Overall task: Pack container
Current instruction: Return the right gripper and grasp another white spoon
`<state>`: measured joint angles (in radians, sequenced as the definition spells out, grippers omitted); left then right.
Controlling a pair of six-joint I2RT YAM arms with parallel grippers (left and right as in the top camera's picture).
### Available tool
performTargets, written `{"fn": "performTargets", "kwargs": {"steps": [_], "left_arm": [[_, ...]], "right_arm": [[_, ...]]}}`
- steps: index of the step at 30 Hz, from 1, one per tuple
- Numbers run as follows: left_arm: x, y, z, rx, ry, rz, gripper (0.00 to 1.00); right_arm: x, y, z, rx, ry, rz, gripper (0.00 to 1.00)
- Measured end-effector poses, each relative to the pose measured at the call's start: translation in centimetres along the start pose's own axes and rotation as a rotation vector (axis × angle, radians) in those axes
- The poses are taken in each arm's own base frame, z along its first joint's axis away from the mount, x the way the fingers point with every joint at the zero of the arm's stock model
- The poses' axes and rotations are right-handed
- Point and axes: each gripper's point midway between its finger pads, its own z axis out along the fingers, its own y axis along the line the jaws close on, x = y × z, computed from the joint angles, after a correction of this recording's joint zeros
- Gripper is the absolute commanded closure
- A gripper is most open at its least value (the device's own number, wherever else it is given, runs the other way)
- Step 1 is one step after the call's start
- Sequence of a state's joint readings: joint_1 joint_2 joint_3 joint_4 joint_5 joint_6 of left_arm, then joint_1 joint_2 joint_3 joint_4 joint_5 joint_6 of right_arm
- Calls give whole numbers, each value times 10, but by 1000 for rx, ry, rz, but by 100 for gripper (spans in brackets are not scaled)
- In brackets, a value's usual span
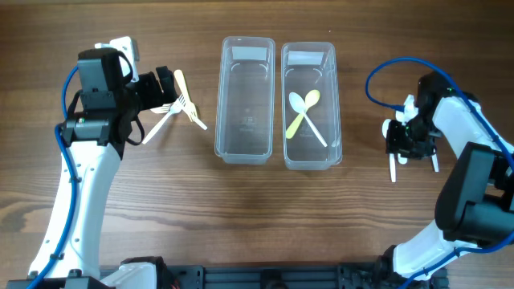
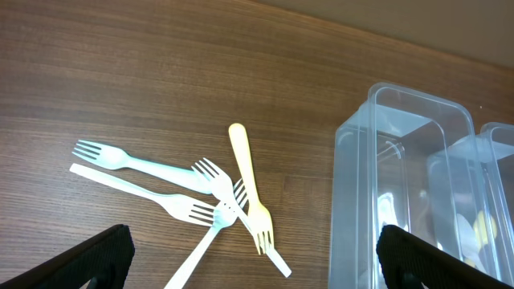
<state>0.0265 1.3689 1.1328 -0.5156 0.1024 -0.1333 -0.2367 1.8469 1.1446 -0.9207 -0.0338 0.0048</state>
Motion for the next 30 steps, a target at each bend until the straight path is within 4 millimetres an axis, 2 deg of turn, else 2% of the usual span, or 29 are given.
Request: {"fn": "performTargets", "kwargs": {"steps": [7, 12, 15, 17, 23, 26, 30], "left_arm": [[0, 0, 0, 0, 0, 0, 0], [0, 0, 0, 0, 0, 0, 0], [0, 0, 0, 0, 0, 0, 0], [0, 0, 0, 0, 0, 0, 0], [0, 0, 0, 0, 0, 0, 0], [0, 0, 0, 0, 0, 0, 0], [0, 0, 0, 0, 0, 0, 0]], "right_arm": [[-10, 3, 1, -20, -38, -2, 65], [-15, 4, 14, -26, -28, -2, 67], [-15, 4, 14, -26, -28, -3, 82], [-15, 3, 15, -26, -26, -3, 87], [-15, 3, 14, -27, -19, 27, 92], [-17, 6, 12, -41, -12, 53, 93], [-37, 13, -9, -72, -78, 57, 93]]}}
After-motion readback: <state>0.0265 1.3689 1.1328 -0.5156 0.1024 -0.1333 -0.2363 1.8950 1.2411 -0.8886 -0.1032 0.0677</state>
